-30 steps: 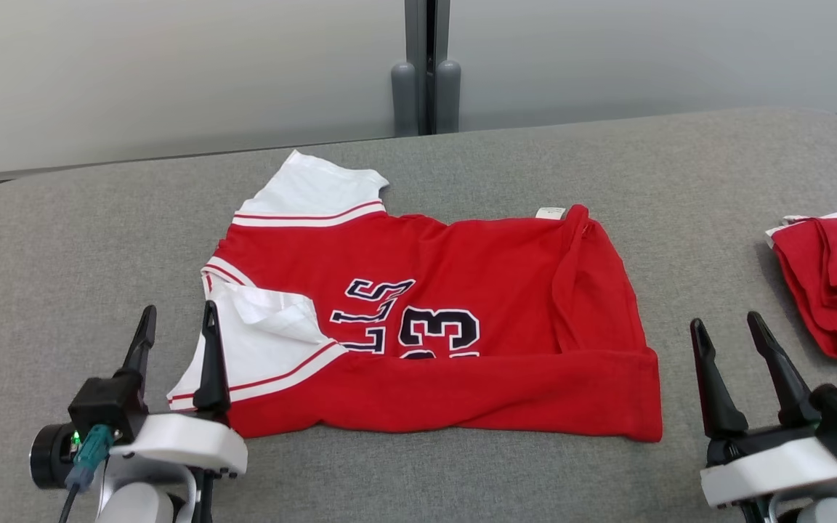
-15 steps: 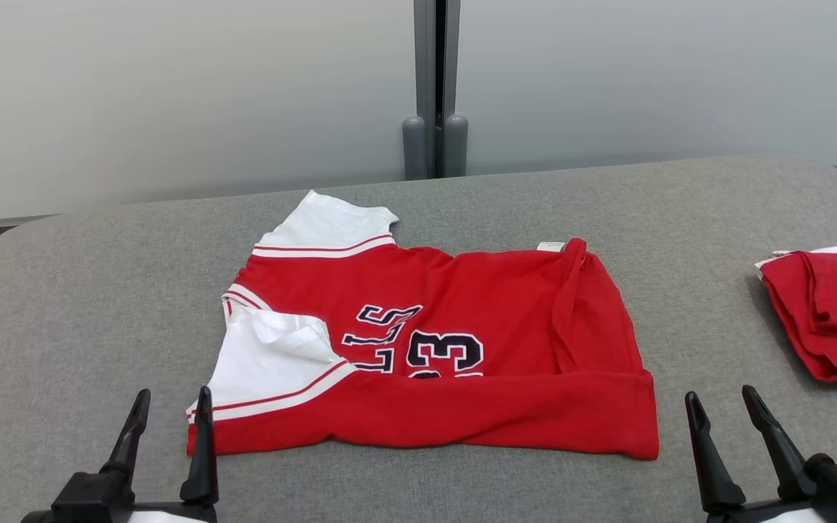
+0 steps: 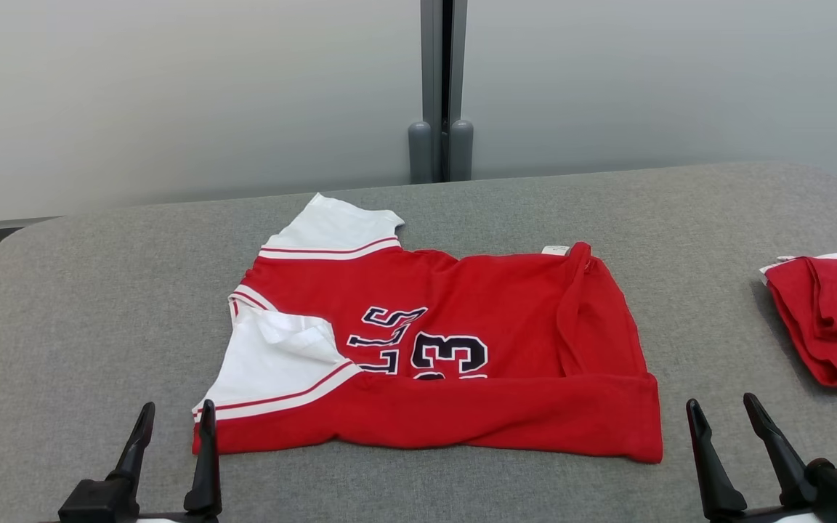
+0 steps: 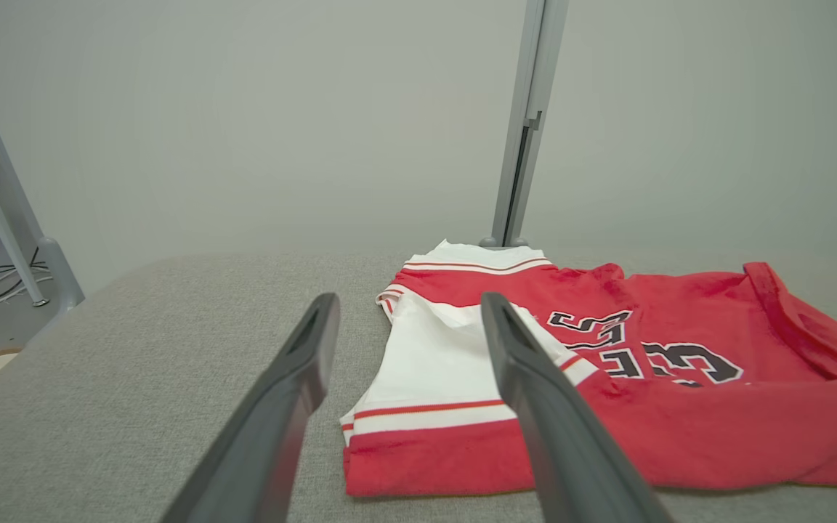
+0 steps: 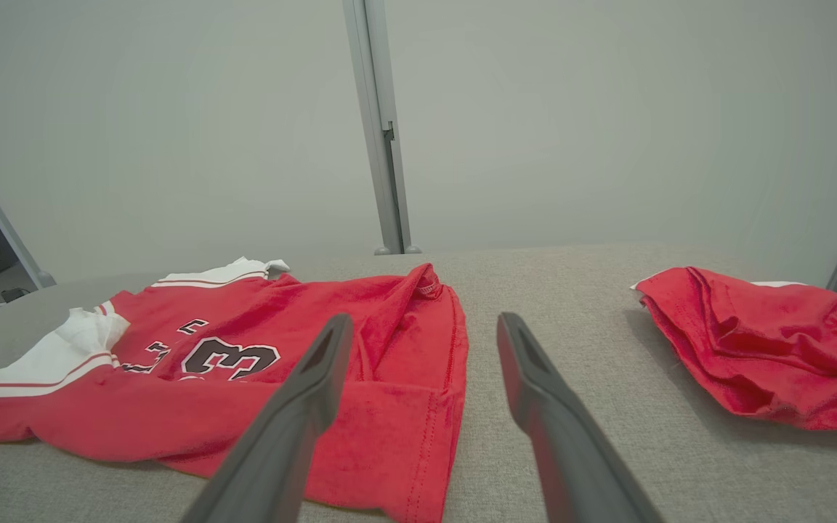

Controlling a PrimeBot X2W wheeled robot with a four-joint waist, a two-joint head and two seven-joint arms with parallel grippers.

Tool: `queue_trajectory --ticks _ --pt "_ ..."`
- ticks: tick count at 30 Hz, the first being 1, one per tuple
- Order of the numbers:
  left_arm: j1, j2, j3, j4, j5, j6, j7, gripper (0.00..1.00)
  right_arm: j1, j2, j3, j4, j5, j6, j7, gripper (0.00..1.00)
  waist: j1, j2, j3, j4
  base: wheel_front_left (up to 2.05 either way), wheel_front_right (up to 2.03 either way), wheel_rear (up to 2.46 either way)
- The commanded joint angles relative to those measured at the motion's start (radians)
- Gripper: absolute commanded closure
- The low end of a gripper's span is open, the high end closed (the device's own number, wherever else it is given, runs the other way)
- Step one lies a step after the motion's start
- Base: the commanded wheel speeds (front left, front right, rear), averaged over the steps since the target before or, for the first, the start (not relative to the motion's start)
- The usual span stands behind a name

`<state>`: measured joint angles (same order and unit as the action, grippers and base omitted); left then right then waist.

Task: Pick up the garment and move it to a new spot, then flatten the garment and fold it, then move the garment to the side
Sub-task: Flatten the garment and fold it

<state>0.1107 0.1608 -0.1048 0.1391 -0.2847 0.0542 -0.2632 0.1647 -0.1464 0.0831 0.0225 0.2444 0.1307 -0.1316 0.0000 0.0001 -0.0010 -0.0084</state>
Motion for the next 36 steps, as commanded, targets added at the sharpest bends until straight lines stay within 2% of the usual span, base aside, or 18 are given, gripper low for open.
queue_trajectory --ticks 1,5,10,18,26,27,29,30,31,32,36 --pt "-0.008 0.001 0.002 0.002 -0.001 -0.001 -0.001 0.0 0.009 0.0 -0.001 0.001 -0.003 0.0 0.004 0.0 0.0 -0.0001 0.0 0.001 0.0 0.0 0.0" --pt "-0.026 -0.002 0.002 0.013 0.004 -0.006 -0.001 0.0 -0.001 -0.002 0.002 0.011 0.002 0.0 0.003 0.0 0.0 -0.0001 0.007 0.003 0.0 0.0 0.0" --pt "-0.098 -0.012 -0.02 0.105 -0.008 -0.025 0.023 0.0 -0.05 -0.012 0.012 0.065 -0.012 0.0 0.011 0.0 0.0 -0.0001 0.049 0.004 0.0 0.0 0.0" --pt "-0.228 -0.032 -0.01 0.376 -0.064 -0.052 0.058 0.0 -0.185 -0.016 0.085 0.335 0.037 0.0 -0.025 0.0 0.0 -0.0001 0.123 -0.01 0.0 0.0 0.0" --pt "-0.289 -0.045 0.008 0.551 -0.122 -0.087 0.059 0.0 -0.279 -0.002 0.177 0.56 0.122 0.0 -0.07 0.0 0.0 -0.0001 0.159 -0.012 0.0 0.0 0.0" --pt "-0.296 -0.046 0.009 0.564 -0.126 -0.09 0.058 0.08 -0.288 -0.001 0.187 0.579 0.133 0.0 -0.072 0.0 0.0 -0.0001 0.162 -0.012 0.0 0.0 0.0" --pt "-0.309 -0.048 0.007 0.586 -0.135 -0.102 0.058 0.64 -0.305 0.001 0.21 0.614 0.165 0.0 -0.072 0.0 0.0 -0.0001 0.164 -0.01 0.0 0.0 0.0" --pt "-0.315 -0.048 0.004 0.594 -0.136 -0.107 0.058 1.0 -0.312 -0.001 0.218 0.627 0.175 0.0 -0.075 0.53 0.0 -0.0001 0.164 -0.009 0.0 0.0 0.0" --pt "-0.319 -0.049 0.002 0.602 -0.14 -0.114 0.058 1.0 -0.318 -0.001 0.227 0.64 0.19 0.0 -0.077 0.92 0.0 -0.0001 0.164 -0.008 0.0 0.0 0.0" --pt "-0.324 -0.051 0.001 0.606 -0.146 -0.118 0.058 1.0 -0.324 -0.003 0.24 0.651 0.203 0.0 -0.075 1.0 0.0 -0.0001 0.163 -0.007 0.0 0.0 0.0" --pt "-0.335 -0.041 0.004 0.605 -0.145 -0.12 0.039 1.0 -0.337 -0.017 0.269 0.673 0.247 0.0 -0.09 1.0 0.0 -0.0001 0.153 -0.002 0.0 0.0 0.0"
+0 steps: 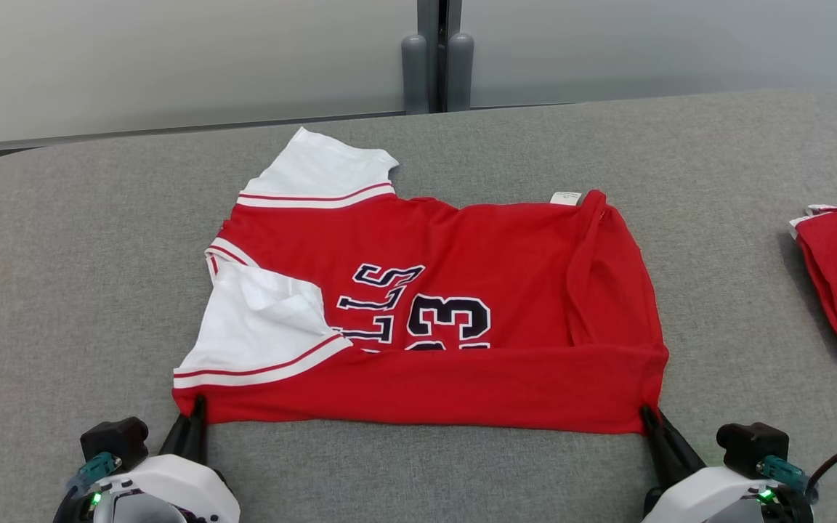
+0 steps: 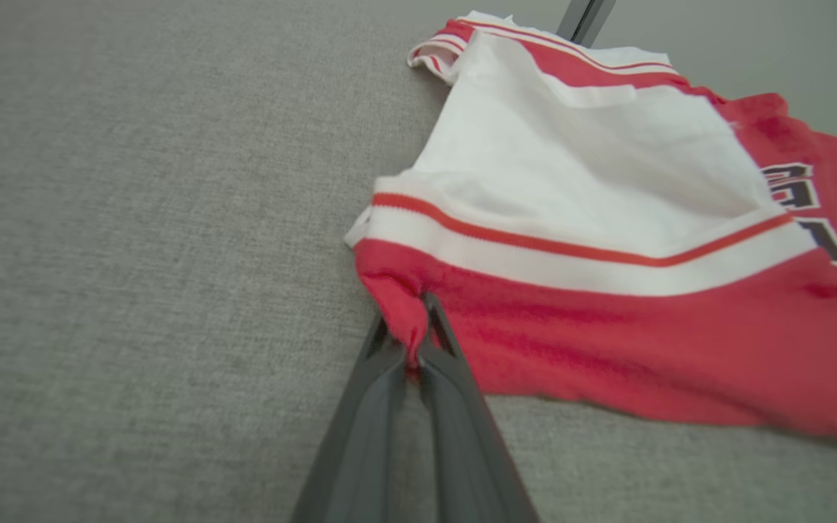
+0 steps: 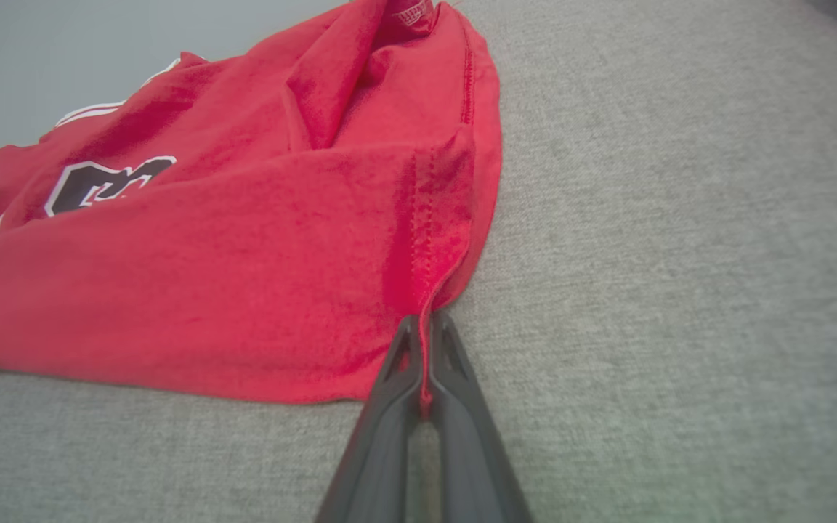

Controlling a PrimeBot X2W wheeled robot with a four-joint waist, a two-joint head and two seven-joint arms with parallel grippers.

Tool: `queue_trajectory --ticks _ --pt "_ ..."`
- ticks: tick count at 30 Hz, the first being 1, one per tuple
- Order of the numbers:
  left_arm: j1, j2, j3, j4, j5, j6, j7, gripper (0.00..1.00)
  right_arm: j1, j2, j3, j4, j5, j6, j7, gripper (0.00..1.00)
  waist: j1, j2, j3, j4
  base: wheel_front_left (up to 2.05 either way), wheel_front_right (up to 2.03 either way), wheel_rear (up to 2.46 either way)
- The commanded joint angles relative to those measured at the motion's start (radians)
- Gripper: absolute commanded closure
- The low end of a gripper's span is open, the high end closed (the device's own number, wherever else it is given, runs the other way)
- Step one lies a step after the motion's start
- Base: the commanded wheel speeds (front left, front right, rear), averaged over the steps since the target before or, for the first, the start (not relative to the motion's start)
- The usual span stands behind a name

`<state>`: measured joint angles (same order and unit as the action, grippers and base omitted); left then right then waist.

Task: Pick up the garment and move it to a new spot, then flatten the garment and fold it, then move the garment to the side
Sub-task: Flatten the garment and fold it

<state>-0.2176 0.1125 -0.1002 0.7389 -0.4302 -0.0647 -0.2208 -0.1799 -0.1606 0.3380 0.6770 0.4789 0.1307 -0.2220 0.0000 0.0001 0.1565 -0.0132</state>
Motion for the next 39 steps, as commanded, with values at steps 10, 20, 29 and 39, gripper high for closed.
queue_trajectory --ticks 10,20,29,39 --pt "0.096 0.024 0.022 -0.101 -0.001 0.033 -0.031 1.0 0.058 -0.059 0.034 -0.023 0.081 0.0 -0.029 1.0 0.0 -0.0001 -0.057 0.02 0.0 0.0 0.0" --pt "0.34 0.033 0.015 -0.347 -0.014 0.103 0.094 1.0 0.192 -0.116 0.007 -0.058 0.113 -0.001 -0.001 1.0 0.0 -0.0001 -0.139 0.048 0.0 0.0 0.0" --pt "0.478 0.031 0.004 -0.509 -0.024 0.164 0.214 0.19 0.23 -0.113 -0.041 -0.076 0.104 -0.001 0.014 0.0 0.0 -0.0001 -0.161 0.055 0.0 0.0 0.0" --pt "0.403 0.012 -0.009 -0.634 0.06 0.218 0.047 0.0 0.191 -0.095 -0.152 -0.287 -0.047 -0.001 -0.015 0.0 0.0 -0.0001 -0.162 0.022 0.0 0.0 0.0"
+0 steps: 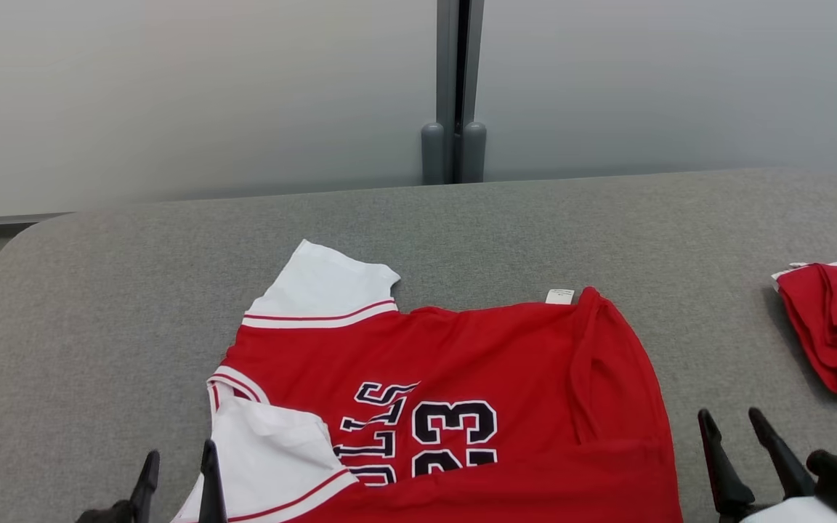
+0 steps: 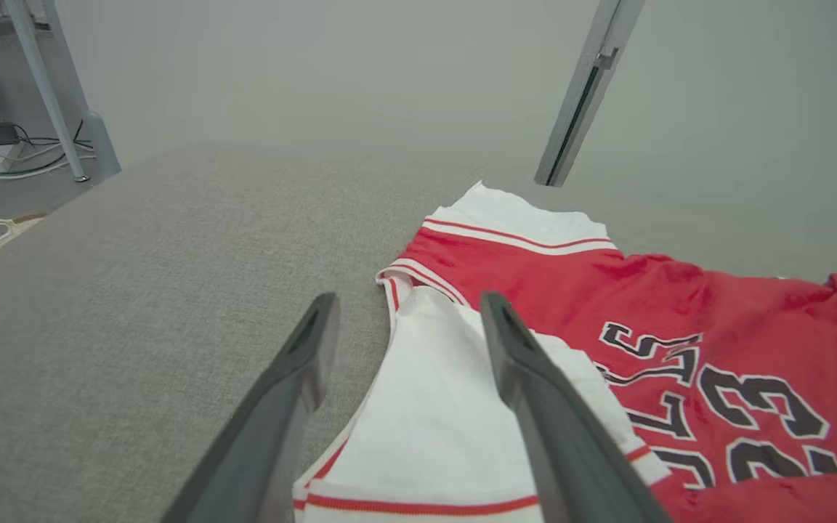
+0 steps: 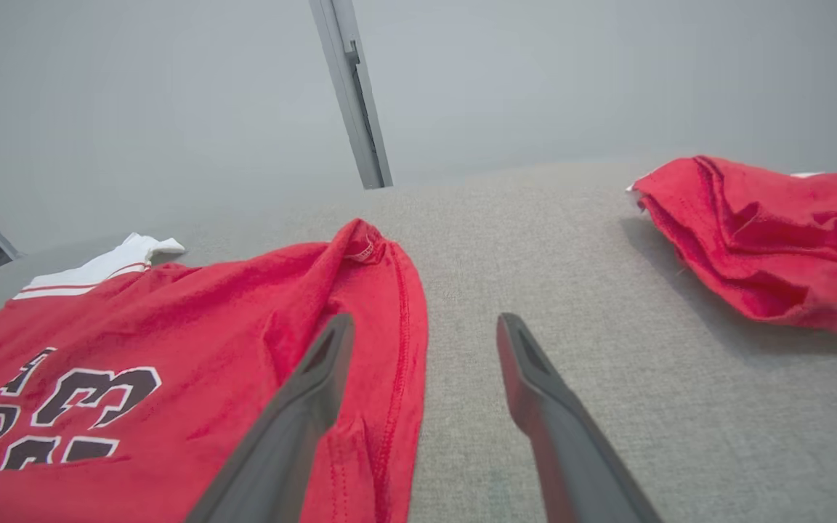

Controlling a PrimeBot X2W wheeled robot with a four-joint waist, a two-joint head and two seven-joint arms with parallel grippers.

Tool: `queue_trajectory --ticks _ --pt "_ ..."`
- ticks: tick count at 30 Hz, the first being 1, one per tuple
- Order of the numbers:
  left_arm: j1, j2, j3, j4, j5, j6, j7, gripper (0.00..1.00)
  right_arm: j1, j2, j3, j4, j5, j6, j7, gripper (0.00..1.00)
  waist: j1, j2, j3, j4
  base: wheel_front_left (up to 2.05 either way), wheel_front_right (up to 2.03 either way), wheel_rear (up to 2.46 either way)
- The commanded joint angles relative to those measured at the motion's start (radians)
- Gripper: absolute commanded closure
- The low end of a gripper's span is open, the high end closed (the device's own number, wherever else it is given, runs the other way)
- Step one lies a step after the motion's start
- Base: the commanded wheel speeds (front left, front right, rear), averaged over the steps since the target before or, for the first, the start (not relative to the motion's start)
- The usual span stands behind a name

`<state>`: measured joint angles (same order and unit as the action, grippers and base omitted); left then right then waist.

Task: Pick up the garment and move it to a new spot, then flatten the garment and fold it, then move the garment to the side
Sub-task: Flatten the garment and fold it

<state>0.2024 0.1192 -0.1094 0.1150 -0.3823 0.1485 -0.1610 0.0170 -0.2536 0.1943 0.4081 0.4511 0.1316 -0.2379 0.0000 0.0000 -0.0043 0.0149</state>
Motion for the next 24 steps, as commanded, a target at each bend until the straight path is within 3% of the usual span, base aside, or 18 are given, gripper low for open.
queue_trajectory --ticks 1,12,24 --pt "-0.028 0.01 -0.001 -0.023 0.021 0.008 -0.025 0.0 -0.007 0.003 -0.019 -0.054 -0.03 -0.002 0.007 0.0 0.0 0.0 -0.001 -0.011 0.0 0.0 0.0" --pt "-0.106 0.059 -0.04 -0.101 0.113 0.003 -0.051 0.0 0.078 0.067 -0.122 -0.376 -0.159 -0.001 0.151 0.0 0.0 0.0 -0.007 -0.033 0.0 0.0 0.0" --pt "-0.083 0.068 -0.052 -0.109 0.114 0.021 -0.011 0.0 0.134 0.104 -0.148 -0.473 -0.185 -0.001 0.213 0.0 0.0 0.0 -0.005 -0.03 0.0 0.0 0.0"
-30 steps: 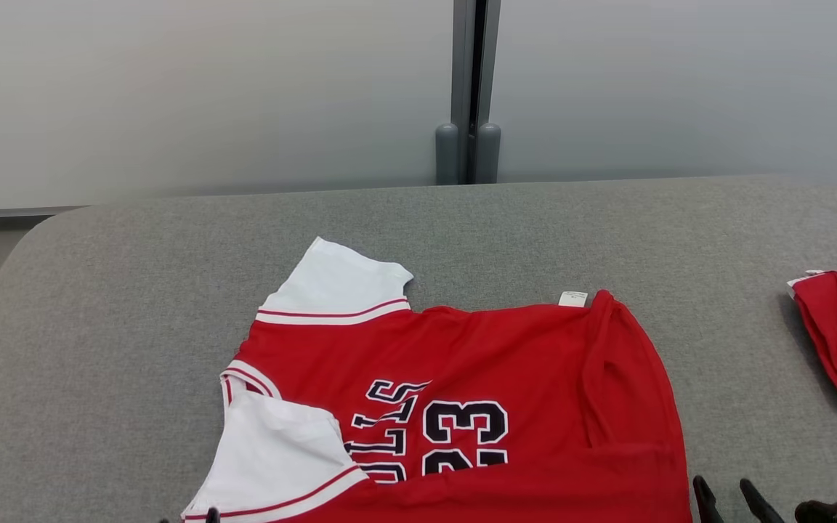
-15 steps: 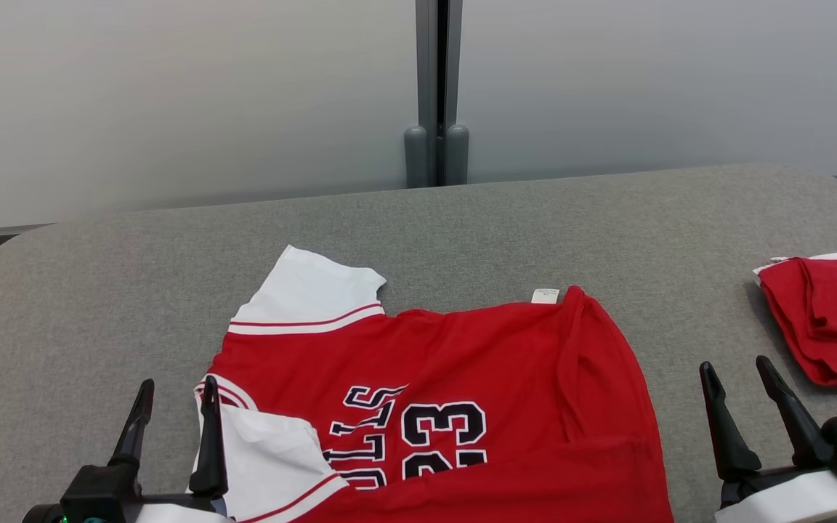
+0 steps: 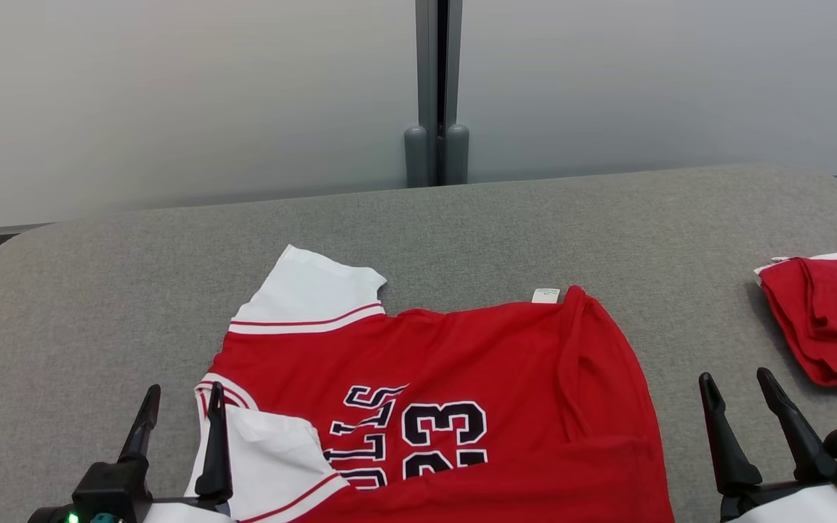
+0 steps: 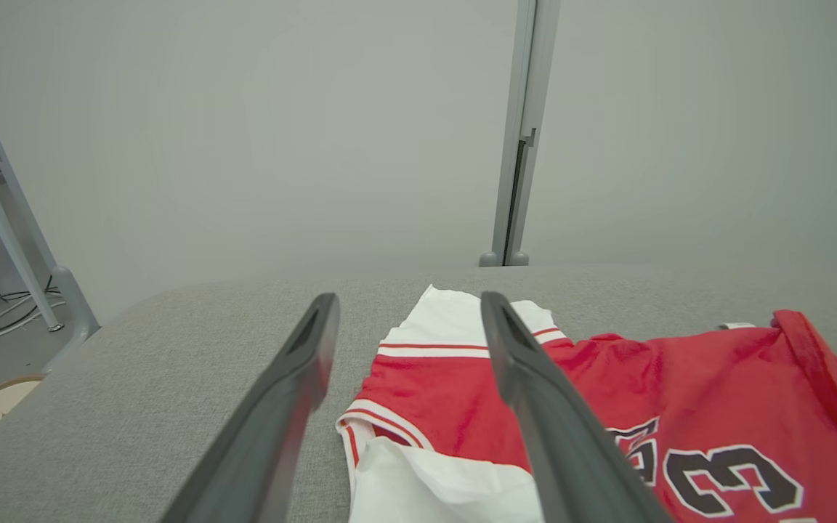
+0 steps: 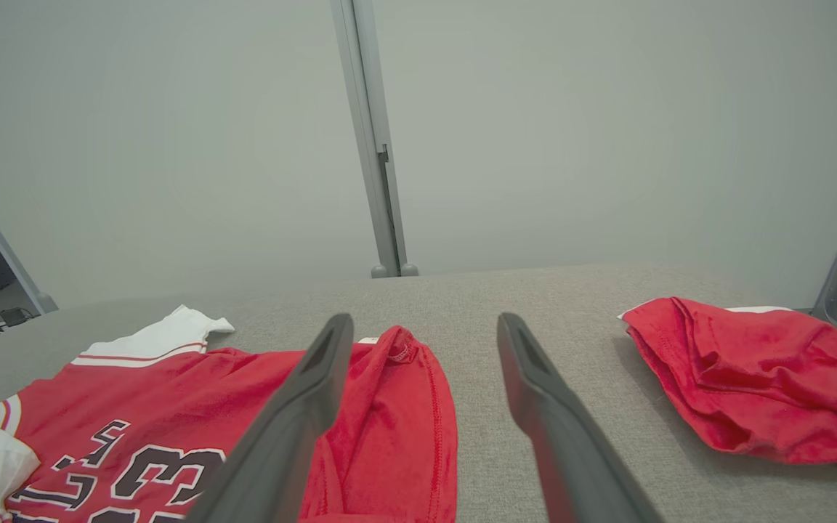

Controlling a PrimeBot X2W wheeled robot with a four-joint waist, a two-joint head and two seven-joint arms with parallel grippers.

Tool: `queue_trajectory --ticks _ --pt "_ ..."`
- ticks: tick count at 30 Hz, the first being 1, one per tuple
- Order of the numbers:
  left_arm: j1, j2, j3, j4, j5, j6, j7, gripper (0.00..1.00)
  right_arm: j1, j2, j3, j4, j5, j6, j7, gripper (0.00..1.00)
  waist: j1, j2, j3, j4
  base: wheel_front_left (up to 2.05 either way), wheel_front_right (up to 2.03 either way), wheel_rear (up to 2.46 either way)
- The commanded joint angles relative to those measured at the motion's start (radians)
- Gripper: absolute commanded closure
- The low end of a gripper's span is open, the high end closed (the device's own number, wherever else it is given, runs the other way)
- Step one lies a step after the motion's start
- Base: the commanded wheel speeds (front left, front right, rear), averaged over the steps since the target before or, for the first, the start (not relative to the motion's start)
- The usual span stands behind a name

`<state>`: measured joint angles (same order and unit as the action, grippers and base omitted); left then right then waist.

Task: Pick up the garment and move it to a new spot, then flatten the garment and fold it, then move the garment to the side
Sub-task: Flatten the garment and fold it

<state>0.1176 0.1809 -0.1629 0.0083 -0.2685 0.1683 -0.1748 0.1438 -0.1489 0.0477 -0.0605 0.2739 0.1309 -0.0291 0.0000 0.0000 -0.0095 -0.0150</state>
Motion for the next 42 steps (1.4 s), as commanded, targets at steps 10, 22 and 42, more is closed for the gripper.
queue_trajectory --ticks 10,22,42 --pt "-0.077 -0.002 -0.028 0.028 -0.004 -0.023 0.003 0.0 -0.006 0.003 -0.007 -0.023 0.002 0.0 0.017 0.0 0.0 0.0 0.046 0.007 0.0 0.0 0.0" --pt "-0.577 -0.036 -0.063 0.4 -0.049 -0.146 0.06 0.0 -0.156 -0.025 0.051 -0.013 0.044 0.0 -0.012 0.0 0.0 0.0 0.296 -0.066 0.0 0.0 0.0" --pt "-1.076 0.033 -0.021 1.164 -0.102 -0.199 0.202 0.0 -0.306 -0.042 0.158 0.145 0.119 0.0 -0.097 0.0 0.0 0.0 0.421 -0.205 0.0 0.0 0.0"
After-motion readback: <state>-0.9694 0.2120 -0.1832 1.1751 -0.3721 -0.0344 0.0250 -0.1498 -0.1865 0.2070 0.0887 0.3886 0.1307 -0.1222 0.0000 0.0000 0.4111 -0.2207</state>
